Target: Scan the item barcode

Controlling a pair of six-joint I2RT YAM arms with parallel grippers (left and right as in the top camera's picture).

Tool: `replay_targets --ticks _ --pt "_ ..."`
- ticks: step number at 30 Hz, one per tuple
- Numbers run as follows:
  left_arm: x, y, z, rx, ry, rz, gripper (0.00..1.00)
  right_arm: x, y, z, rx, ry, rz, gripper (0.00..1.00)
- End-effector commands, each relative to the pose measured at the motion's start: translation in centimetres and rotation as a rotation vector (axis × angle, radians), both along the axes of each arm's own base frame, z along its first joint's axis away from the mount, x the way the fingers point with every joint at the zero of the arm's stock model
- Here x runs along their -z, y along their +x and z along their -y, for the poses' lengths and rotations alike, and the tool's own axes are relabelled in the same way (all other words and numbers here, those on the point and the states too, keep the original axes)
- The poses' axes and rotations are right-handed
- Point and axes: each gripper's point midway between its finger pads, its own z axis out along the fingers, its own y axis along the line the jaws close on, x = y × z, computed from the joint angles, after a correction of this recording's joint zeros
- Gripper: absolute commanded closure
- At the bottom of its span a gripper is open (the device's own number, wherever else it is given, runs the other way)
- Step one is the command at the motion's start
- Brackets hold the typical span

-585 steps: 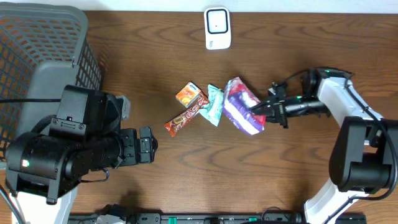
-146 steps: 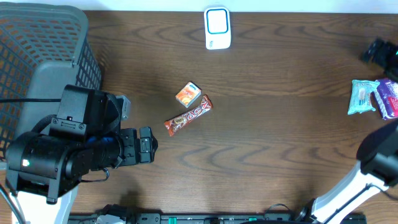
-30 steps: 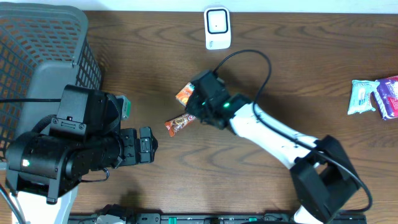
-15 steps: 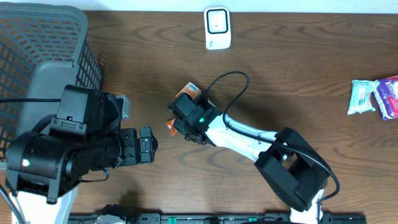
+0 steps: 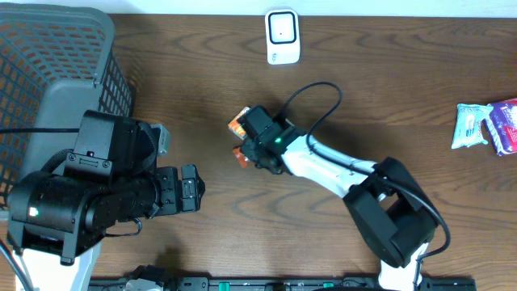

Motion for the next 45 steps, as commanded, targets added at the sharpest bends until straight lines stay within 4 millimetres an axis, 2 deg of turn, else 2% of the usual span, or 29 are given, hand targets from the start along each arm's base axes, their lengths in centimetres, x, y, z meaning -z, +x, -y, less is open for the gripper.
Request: replay_targets --ticks 1,7,12,17,18,20,26,28,40,44,45 --pt "0.0 -0.3 -0.3 -0.004 0.009 -0.009 0.02 -1.0 1.0 2.7 -0.04 -0.047 0.017 0.99" --pt "0.0 -0.3 -0.3 -0.004 0.009 -0.009 0.02 -4.3 3.0 4.8 -0.202 -0.058 0.117 0.99" --pt "0.0 -0.3 -0.3 -0.004 0.009 -0.009 0.02 -5.7 3.4 5.4 -0.313 -0.059 0.162 0.99" --pt "0.0 -0.3 -0.3 -0.004 0.009 -0.009 0.02 -5.1 3.0 5.2 -0.219 -0.031 0.115 0.46" --pt "0.0 -0.3 -0.3 -0.004 0.009 -0.009 0.02 -4.9 2.9 5.0 -0.203 -0.031 0.107 0.37" --pt "0.0 -0.3 -0.3 -0.004 0.009 -0.009 0.02 -4.6 2.8 4.7 -0.19 -0.039 0.108 0.28" --pt "0.0 -0.3 -0.3 -0.004 0.009 -0.009 0.02 -3.8 3.3 5.3 -0.121 -0.186 0.173 0.29" --pt "0.0 -0.3 -0.3 -0.004 0.009 -0.009 0.02 -3.4 3.4 5.6 -0.094 -0.234 0.192 0.26" --pt "0.0 -0.3 -0.3 -0.004 0.009 -0.009 0.02 0.6 3.6 5.8 -0.027 -0.26 0.145 0.24" --pt "0.0 -0.3 -0.3 -0.004 0.009 -0.009 0.02 0.7 3.7 6.1 -0.029 -0.28 0.15 0.44" --pt "0.0 -0.3 -0.3 -0.004 0.009 -0.009 0.02 0.7 3.7 6.1 -0.04 -0.284 0.151 0.51"
